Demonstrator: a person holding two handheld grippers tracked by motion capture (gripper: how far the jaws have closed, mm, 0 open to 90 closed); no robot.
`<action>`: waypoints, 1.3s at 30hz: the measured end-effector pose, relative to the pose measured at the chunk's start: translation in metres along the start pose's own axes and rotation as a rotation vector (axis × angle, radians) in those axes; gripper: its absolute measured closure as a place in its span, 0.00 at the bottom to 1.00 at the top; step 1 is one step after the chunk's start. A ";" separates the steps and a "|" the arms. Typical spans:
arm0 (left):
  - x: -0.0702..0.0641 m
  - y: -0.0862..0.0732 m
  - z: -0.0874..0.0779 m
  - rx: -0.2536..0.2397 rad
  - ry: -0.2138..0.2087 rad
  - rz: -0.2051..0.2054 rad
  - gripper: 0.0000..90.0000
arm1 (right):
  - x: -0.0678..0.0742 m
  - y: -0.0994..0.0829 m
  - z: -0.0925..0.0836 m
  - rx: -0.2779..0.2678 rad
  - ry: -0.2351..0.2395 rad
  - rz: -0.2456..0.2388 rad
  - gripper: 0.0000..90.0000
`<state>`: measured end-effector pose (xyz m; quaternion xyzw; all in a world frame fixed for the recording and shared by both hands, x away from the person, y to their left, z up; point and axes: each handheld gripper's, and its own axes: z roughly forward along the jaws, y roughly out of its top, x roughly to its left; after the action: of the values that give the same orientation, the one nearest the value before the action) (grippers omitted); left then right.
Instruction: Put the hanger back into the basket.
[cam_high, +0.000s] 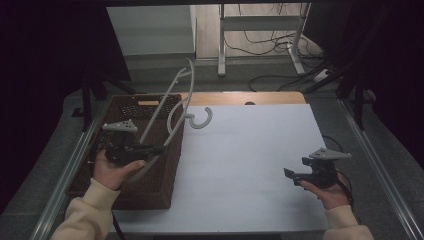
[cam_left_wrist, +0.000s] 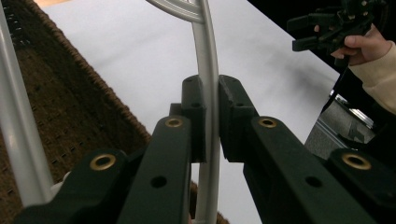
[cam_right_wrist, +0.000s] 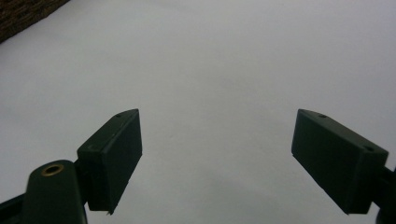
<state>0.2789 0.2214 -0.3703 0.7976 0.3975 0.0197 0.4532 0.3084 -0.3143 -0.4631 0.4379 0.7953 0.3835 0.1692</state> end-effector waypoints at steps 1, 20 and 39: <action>0.001 -0.001 -0.002 0.001 0.001 0.001 0.91 | 0.000 0.000 0.000 -0.001 0.000 0.000 0.18; 0.019 -0.022 -0.021 0.041 0.021 0.008 0.91 | 0.001 0.000 0.000 0.002 -0.001 0.000 0.18; 0.035 -0.042 -0.030 0.100 0.025 0.014 0.91 | 0.001 -0.001 0.001 0.005 -0.004 0.003 0.18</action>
<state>0.2651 0.2773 -0.3953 0.8218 0.3981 0.0126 0.4076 0.3081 -0.3132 -0.4642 0.4404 0.7953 0.3808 0.1690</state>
